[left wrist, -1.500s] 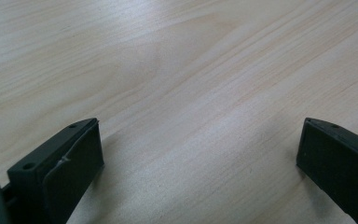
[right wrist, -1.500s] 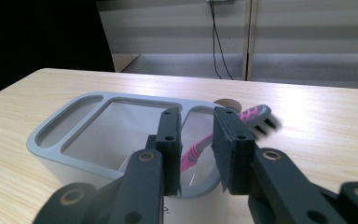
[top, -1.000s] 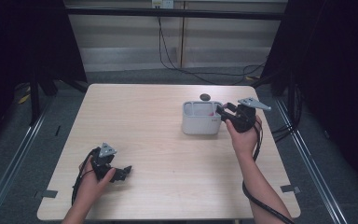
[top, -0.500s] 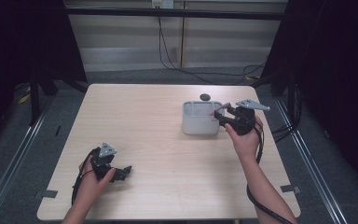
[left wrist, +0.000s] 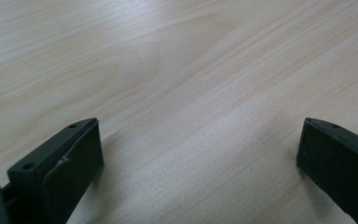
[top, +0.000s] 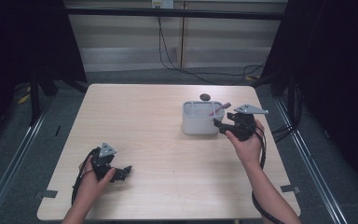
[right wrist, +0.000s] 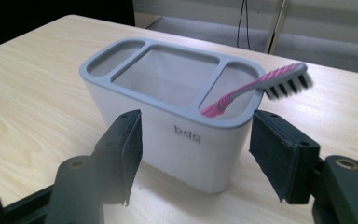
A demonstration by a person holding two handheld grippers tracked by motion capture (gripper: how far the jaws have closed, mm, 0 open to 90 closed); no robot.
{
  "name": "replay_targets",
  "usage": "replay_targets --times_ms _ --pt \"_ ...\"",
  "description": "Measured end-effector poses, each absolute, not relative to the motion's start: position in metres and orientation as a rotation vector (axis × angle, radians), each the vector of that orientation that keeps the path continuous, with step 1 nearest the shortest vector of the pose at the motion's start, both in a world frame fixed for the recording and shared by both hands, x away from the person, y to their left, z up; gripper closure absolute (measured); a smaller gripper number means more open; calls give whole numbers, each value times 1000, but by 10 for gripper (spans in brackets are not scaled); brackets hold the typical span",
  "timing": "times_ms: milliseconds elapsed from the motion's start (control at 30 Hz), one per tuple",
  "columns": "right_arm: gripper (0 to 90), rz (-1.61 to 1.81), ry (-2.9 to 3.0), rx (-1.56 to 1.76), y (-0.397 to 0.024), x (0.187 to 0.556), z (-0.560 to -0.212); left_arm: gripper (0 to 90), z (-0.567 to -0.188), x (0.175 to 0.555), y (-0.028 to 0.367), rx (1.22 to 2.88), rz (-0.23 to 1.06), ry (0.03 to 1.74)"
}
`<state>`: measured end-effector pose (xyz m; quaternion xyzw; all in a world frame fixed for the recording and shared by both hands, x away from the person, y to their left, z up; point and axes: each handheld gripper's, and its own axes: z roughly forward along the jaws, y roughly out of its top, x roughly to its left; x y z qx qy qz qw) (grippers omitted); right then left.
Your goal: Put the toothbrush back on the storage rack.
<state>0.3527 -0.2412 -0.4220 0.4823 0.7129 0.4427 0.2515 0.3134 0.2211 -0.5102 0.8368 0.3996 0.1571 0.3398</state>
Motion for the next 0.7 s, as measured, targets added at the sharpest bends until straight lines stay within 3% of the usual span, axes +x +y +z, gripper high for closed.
replay_targets --times_ms 700 --pt "307 1134 2091 1285 -248 326 -448 0 -510 313 221 2178 409 1040"
